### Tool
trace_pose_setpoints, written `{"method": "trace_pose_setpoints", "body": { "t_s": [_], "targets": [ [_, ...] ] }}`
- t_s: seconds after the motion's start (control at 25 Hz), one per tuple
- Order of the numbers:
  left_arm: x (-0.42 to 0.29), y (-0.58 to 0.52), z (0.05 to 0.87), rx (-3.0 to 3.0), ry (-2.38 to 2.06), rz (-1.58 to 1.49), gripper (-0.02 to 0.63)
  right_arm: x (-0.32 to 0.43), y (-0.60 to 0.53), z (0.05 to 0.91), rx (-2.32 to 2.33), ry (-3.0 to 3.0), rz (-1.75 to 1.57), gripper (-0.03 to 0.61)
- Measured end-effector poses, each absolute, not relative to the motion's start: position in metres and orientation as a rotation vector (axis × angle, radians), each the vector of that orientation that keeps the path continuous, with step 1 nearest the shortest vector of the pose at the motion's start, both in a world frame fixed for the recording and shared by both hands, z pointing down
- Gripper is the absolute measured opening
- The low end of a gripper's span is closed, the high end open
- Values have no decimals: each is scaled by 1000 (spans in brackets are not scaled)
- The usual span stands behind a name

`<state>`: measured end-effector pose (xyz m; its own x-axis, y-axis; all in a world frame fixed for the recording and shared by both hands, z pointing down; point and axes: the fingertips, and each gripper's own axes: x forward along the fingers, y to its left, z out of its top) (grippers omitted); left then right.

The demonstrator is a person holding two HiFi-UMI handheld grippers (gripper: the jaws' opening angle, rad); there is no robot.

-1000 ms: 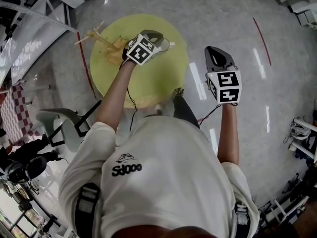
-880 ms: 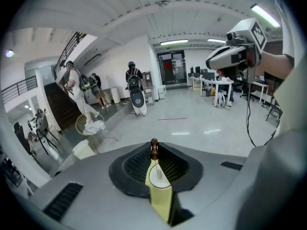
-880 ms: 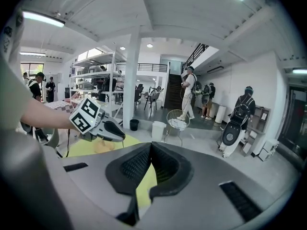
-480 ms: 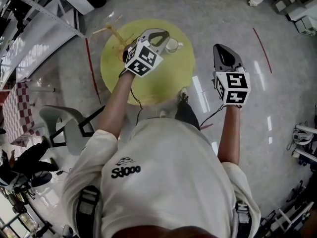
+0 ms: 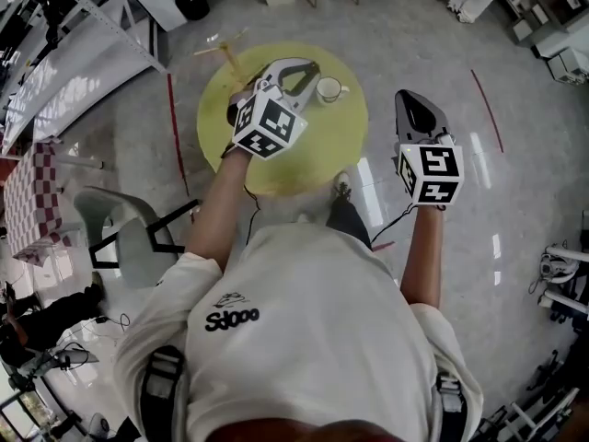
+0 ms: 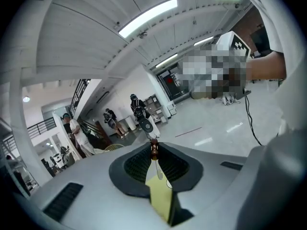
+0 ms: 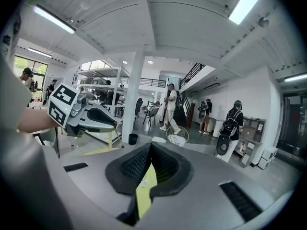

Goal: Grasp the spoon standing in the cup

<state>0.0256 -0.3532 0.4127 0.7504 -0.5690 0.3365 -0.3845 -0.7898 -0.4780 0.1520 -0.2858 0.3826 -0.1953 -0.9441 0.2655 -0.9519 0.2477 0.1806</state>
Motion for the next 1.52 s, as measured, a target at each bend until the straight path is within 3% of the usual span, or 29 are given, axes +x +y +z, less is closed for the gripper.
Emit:
{"method": "trace_pose_setpoints", "body": {
  "t_s": [1.52],
  "targets": [
    [9,-333,396,-2598,751,-596,63,139,-283,382,1715,-2186,-9,21]
  ]
}}
